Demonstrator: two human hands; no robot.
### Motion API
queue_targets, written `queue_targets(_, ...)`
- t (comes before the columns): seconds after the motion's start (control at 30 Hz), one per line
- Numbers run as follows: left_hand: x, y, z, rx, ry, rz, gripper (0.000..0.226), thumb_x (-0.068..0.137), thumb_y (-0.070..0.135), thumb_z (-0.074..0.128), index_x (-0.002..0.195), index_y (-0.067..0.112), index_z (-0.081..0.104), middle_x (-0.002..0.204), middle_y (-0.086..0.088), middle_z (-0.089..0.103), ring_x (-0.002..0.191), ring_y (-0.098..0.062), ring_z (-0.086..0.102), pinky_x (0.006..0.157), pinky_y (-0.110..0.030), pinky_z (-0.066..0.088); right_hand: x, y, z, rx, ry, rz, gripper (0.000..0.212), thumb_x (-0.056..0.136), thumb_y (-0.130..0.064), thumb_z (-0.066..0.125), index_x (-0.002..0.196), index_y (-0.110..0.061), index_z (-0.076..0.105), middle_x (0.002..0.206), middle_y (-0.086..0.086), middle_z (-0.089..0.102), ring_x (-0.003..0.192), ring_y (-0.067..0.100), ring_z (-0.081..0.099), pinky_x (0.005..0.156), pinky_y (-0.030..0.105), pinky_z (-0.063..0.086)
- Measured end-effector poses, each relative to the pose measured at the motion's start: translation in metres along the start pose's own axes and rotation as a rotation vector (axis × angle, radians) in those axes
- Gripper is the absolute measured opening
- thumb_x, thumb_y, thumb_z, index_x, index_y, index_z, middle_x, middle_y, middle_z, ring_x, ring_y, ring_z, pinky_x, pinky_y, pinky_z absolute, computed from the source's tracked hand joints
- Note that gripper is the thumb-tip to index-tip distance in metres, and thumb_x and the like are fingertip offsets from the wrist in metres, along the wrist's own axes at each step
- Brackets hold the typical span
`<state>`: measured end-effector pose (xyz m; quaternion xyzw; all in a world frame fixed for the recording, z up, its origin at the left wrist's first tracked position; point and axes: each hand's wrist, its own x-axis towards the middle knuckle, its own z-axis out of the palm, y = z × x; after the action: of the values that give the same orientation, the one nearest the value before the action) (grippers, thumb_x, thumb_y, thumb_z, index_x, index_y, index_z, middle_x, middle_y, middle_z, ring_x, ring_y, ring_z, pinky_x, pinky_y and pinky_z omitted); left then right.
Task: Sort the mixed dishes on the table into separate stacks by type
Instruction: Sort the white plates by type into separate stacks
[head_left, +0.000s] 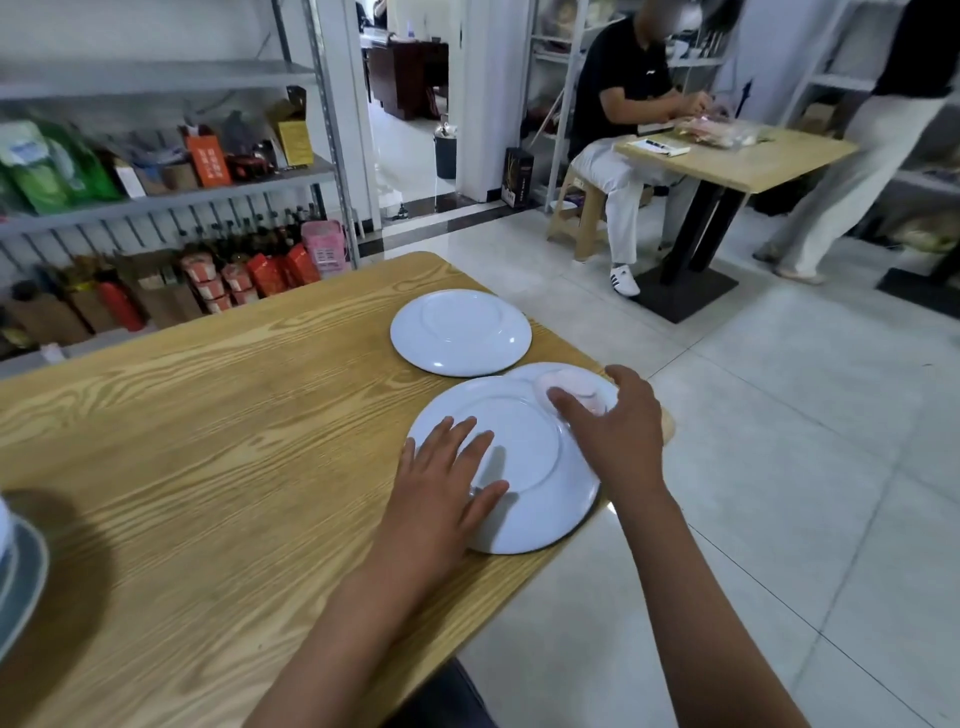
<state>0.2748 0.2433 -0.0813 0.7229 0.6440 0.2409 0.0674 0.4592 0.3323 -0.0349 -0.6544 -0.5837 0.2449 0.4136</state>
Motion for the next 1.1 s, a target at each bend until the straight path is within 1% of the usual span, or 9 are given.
queue_targets(0.1, 0.003, 0.001, -0.001, -0.007, 0.0, -0.02, 0.069, 0.089, 0.063, 0.013, 0.146, 0.029, 0.032, 0.157, 0.009, 0.022, 0.146, -0.011, 0.009, 0.119, -0.045, 0.008, 0.019, -0.012, 0.01, -0.151, -0.068, 0.014, 0.093, 0.068, -0.063, 0.074, 0.141, -0.017, 0.041, 0.14, 0.004, 0.046, 0.132, 0.024, 0.039, 0.106, 0.038, 0.035)
queue_targets(0.2, 0.004, 0.003, -0.001, 0.011, -0.018, -0.033, 0.071, 0.088, 0.064, 0.01, 0.147, 0.03, 0.029, 0.157, 0.009, 0.02, 0.146, -0.011, 0.007, 0.119, -0.043, 0.006, 0.03, -0.015, 0.018, -0.263, -0.177, 0.06, 0.096, 0.067, -0.064, 0.072, 0.142, -0.014, 0.038, 0.14, 0.008, 0.046, 0.134, 0.029, 0.035, 0.104, 0.039, 0.034)
queue_targets(0.4, 0.001, 0.005, -0.004, -0.03, -0.006, -0.025, 0.068, 0.09, 0.061, 0.011, 0.145, 0.029, 0.034, 0.157, 0.007, 0.022, 0.146, -0.013, 0.012, 0.117, -0.047, 0.014, 0.044, -0.011, 0.022, -0.253, -0.285, 0.147, 0.074, 0.067, -0.055, 0.073, 0.124, -0.014, 0.047, 0.125, 0.005, 0.055, 0.122, 0.029, 0.047, 0.087, 0.036, 0.044)
queue_targets(0.5, -0.001, 0.002, -0.008, -0.028, 0.001, -0.035, 0.069, 0.089, 0.062, 0.01, 0.146, 0.03, 0.033, 0.157, 0.008, 0.02, 0.146, -0.011, 0.009, 0.117, -0.045, 0.012, 0.044, -0.016, 0.023, -0.167, -0.282, 0.167, 0.061, 0.064, -0.051, 0.073, 0.109, -0.018, 0.048, 0.111, -0.002, 0.057, 0.104, 0.021, 0.054, 0.073, 0.032, 0.042)
queue_targets(0.57, -0.001, -0.001, -0.011, -0.029, 0.015, -0.037, 0.067, 0.091, 0.062, 0.013, 0.145, 0.029, 0.035, 0.157, 0.009, 0.021, 0.145, -0.01, 0.01, 0.117, -0.045, 0.013, 0.042, -0.023, 0.023, -0.095, -0.244, 0.18, 0.063, 0.063, -0.052, 0.073, 0.112, -0.019, 0.05, 0.109, -0.004, 0.056, 0.099, 0.018, 0.053, 0.07, 0.031, 0.039)
queue_targets(0.7, 0.0, -0.005, -0.031, -0.101, 0.152, -0.049, 0.057, 0.094, 0.056, 0.03, 0.141, 0.025, 0.043, 0.151, 0.008, 0.033, 0.14, -0.012, 0.026, 0.114, -0.043, 0.025, 0.029, -0.057, 0.03, 0.206, -0.21, 0.121, 0.066, 0.065, -0.047, 0.078, 0.12, -0.021, 0.053, 0.11, -0.004, 0.059, 0.092, 0.011, 0.06, 0.067, 0.027, 0.043)
queue_targets(0.87, -0.01, -0.01, -0.083, -0.197, 0.376, -0.16, 0.048, 0.095, 0.043, 0.05, 0.138, 0.023, 0.045, 0.141, 0.011, 0.044, 0.13, -0.004, 0.035, 0.106, -0.018, 0.028, -0.029, -0.118, 0.069, 0.774, -0.58, 0.136, 0.078, 0.057, -0.049, 0.073, 0.126, -0.016, 0.057, 0.109, 0.001, 0.061, 0.092, 0.017, 0.059, 0.072, 0.029, 0.045)
queue_targets(0.93, -0.022, -0.018, -0.104, -0.223, 0.441, -0.203, 0.046, 0.094, 0.04, 0.053, 0.137, 0.024, 0.046, 0.137, 0.011, 0.047, 0.127, -0.003, 0.039, 0.102, -0.013, 0.029, -0.054, -0.14, 0.089, 0.951, -0.701, 0.132, 0.071, 0.064, -0.042, 0.071, 0.129, -0.018, 0.057, 0.111, 0.002, 0.059, 0.093, 0.019, 0.057, 0.074, 0.033, 0.046)
queue_targets(1.1, -0.074, -0.054, -0.154, -0.062, 0.598, -0.284, 0.036, 0.095, 0.025, 0.055, 0.13, 0.017, 0.053, 0.127, 0.004, 0.057, 0.115, -0.013, 0.052, 0.094, -0.026, 0.042, -0.122, -0.191, 0.141, 1.243, -1.061, 0.178, 0.058, 0.077, -0.024, 0.06, 0.133, -0.013, 0.054, 0.101, 0.003, 0.057, 0.089, 0.017, 0.055, 0.073, 0.03, 0.044)
